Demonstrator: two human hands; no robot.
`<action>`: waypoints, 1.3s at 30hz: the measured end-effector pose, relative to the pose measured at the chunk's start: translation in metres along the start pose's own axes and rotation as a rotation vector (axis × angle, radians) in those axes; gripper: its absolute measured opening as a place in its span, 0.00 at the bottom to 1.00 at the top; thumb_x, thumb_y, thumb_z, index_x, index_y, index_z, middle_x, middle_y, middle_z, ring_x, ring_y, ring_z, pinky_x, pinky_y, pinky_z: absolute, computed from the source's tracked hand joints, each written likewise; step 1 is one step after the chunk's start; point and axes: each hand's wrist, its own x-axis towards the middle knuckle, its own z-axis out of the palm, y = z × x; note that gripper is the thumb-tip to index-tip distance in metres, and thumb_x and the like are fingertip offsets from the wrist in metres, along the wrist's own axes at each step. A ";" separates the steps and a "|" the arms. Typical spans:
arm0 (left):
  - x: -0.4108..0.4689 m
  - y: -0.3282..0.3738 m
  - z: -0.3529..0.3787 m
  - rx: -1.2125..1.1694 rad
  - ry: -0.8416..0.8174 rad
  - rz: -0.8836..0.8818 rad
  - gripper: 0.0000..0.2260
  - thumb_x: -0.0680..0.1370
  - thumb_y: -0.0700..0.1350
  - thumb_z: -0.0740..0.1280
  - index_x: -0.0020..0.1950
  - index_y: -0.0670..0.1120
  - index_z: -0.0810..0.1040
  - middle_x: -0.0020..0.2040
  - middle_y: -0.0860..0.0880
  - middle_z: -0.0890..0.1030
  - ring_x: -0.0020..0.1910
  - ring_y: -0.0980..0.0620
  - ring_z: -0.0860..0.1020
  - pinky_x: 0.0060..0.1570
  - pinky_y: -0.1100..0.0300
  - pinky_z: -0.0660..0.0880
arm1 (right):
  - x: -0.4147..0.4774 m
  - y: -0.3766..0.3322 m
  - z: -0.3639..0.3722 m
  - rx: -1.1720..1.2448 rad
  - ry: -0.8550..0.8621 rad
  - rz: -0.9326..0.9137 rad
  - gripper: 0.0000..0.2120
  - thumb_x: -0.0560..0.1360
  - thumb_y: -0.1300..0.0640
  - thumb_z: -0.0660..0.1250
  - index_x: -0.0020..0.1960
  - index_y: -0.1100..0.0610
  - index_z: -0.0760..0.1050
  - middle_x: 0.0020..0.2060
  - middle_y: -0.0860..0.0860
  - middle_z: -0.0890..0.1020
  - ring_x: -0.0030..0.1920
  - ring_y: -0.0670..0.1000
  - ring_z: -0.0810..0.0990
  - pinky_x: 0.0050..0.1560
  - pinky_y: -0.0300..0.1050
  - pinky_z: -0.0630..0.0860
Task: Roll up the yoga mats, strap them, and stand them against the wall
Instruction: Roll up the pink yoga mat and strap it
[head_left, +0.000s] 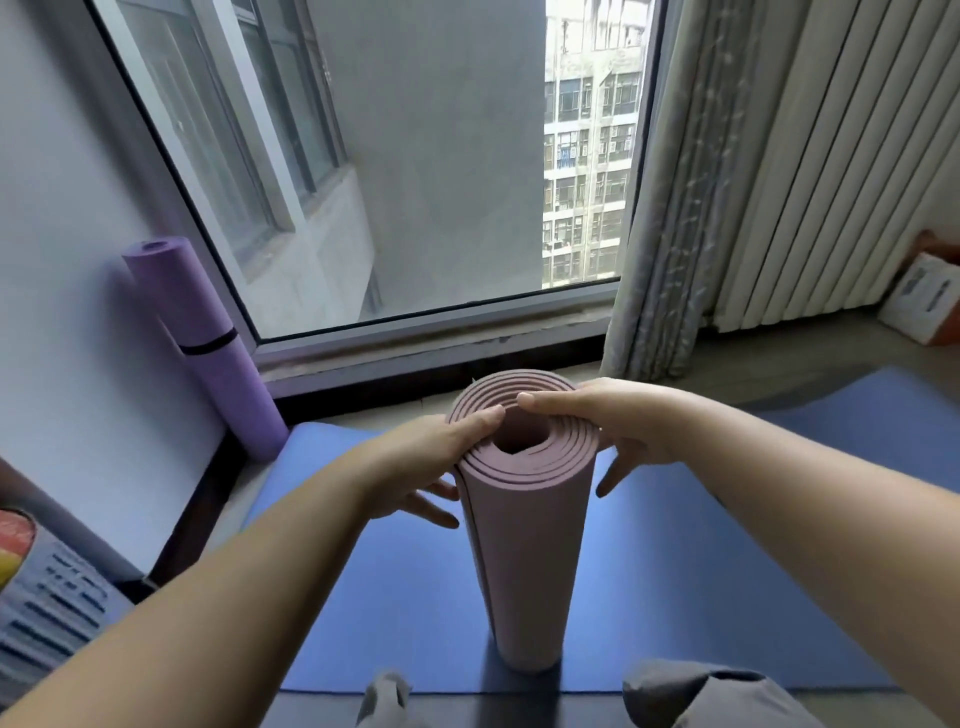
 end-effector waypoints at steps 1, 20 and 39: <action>0.007 -0.002 -0.001 -0.024 0.002 -0.008 0.18 0.75 0.68 0.59 0.55 0.59 0.77 0.56 0.51 0.81 0.56 0.44 0.78 0.48 0.47 0.81 | 0.011 0.002 -0.002 0.060 -0.014 0.013 0.37 0.56 0.31 0.75 0.60 0.47 0.78 0.57 0.52 0.82 0.60 0.58 0.78 0.52 0.69 0.76; 0.023 0.008 -0.004 -0.058 0.061 -0.018 0.30 0.77 0.70 0.50 0.61 0.49 0.77 0.54 0.45 0.79 0.56 0.44 0.76 0.51 0.42 0.79 | -0.012 -0.006 0.024 -0.778 0.541 -0.705 0.30 0.71 0.33 0.56 0.65 0.49 0.74 0.62 0.48 0.76 0.68 0.51 0.67 0.69 0.54 0.62; -0.018 -0.010 0.013 -0.015 0.053 0.022 0.22 0.76 0.63 0.62 0.58 0.48 0.79 0.55 0.47 0.80 0.51 0.48 0.79 0.49 0.54 0.79 | -0.020 0.031 0.050 -1.180 0.511 -0.859 0.25 0.61 0.59 0.73 0.58 0.58 0.75 0.52 0.54 0.77 0.70 0.58 0.65 0.60 0.65 0.72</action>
